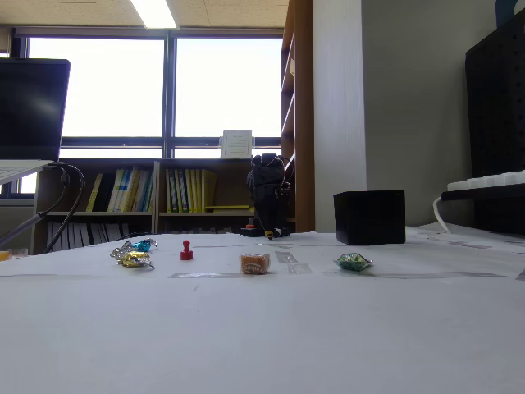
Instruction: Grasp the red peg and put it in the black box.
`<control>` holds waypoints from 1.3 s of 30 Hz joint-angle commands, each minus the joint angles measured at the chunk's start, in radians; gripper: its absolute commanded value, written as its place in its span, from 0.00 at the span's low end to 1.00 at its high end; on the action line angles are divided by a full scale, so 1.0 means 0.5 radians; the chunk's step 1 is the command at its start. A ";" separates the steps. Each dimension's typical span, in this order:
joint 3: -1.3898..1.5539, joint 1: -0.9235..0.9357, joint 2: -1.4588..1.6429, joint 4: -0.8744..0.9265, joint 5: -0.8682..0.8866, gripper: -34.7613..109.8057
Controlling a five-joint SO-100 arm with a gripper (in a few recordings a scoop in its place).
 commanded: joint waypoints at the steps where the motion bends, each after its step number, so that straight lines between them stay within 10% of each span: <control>1: -0.163 -0.034 -0.178 0.190 -0.015 0.24; 39: -0.163 -0.052 -0.178 0.132 0.089 0.24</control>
